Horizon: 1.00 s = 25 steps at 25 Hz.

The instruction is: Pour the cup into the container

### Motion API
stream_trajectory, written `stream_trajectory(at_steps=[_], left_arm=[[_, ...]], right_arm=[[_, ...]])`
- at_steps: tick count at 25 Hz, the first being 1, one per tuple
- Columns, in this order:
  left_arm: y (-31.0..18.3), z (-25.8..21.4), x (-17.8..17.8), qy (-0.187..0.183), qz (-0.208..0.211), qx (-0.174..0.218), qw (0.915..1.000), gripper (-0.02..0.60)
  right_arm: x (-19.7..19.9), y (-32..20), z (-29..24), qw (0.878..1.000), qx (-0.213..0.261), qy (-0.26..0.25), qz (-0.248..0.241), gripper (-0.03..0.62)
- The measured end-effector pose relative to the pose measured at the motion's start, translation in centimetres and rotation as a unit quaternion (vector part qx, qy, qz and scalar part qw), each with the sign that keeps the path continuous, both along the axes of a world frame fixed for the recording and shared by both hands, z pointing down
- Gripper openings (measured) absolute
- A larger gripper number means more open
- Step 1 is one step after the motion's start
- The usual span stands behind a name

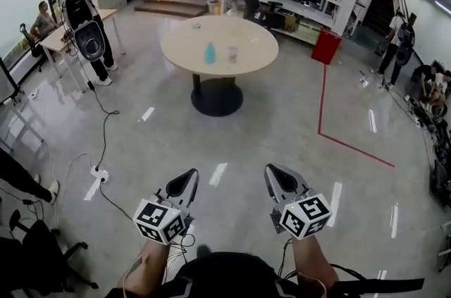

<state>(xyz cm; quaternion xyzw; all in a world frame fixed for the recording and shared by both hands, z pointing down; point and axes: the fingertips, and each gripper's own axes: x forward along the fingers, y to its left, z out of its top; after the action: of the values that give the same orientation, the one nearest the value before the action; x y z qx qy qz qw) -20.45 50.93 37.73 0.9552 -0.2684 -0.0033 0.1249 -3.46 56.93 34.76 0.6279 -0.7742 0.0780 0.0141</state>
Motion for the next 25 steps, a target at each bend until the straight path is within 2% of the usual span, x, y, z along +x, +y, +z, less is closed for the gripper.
stream_trajectory(at_steps=[5, 13, 25], left_arm=[[3.7, -1.9, 5.1, -0.008, 0.020, 0.014, 0.9997, 0.000], [6.3, -2.3, 7.9, -0.007, 0.018, 0.008, 0.9998, 0.000], [6.7, -2.5, 6.8, -0.004, 0.005, 0.013, 0.9999, 0.000]], right_arm=[[5.3, 3.4, -1.5, 1.000, 0.016, 0.000, 0.012, 0.006], [8.3, 6.6, -1.1, 1.000, 0.013, 0.003, 0.021, 0.005], [7.6, 6.8, -0.9, 1.000, 0.019, 0.004, 0.015, 0.005]])
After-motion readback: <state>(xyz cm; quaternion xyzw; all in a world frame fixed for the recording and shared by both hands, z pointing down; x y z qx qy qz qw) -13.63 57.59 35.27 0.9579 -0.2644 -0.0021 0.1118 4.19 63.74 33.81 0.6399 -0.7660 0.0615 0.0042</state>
